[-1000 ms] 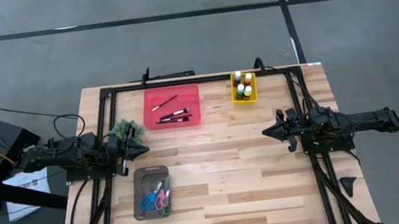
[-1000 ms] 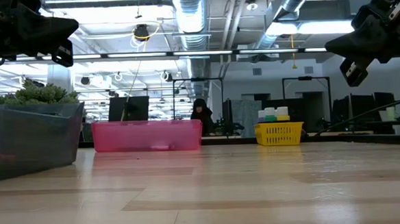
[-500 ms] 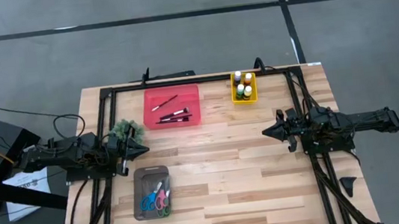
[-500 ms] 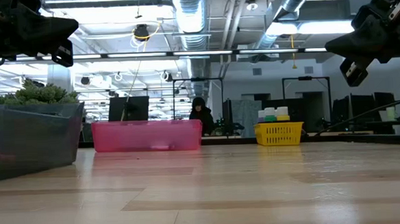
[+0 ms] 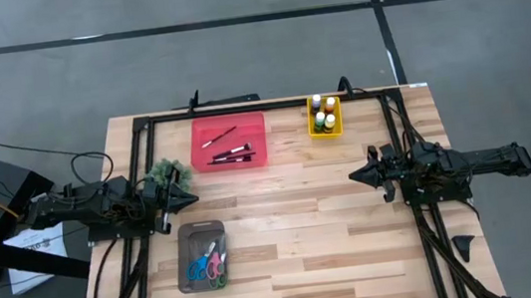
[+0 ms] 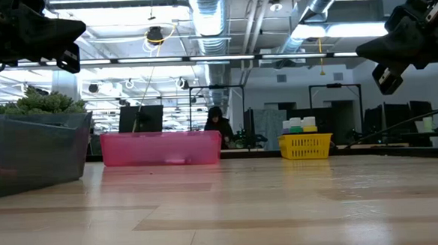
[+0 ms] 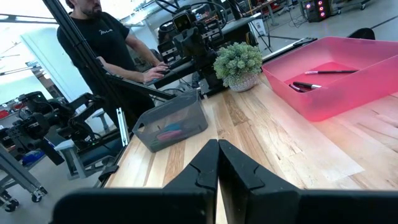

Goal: Pick & Place Paint Supplies
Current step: Return to Home Position

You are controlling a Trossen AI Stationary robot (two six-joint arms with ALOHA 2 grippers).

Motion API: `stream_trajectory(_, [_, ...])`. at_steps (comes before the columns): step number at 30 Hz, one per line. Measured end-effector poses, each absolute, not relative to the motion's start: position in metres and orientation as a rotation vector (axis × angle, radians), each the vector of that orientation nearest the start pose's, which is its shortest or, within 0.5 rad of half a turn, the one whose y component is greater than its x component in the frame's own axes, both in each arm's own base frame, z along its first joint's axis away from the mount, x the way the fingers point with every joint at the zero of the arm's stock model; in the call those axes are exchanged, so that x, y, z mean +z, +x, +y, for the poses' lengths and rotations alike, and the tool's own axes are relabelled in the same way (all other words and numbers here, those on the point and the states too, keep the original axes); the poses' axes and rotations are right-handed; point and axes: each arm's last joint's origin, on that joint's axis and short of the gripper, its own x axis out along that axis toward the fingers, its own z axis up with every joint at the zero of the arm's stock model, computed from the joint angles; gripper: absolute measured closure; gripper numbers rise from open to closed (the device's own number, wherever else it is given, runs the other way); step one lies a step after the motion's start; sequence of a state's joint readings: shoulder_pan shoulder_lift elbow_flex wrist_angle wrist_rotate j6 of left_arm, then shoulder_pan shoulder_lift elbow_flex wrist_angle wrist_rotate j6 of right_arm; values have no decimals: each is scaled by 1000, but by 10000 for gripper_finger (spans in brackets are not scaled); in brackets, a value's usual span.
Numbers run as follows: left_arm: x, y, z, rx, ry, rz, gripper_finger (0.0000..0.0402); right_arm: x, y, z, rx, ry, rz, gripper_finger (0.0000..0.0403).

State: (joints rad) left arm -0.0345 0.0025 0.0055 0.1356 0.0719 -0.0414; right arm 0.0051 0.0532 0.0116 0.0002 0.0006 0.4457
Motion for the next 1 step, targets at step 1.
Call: stream_trajectory(1, [178, 96, -5, -109, -39, -136, 401, 163, 100, 0, -5, 446, 42, 397])
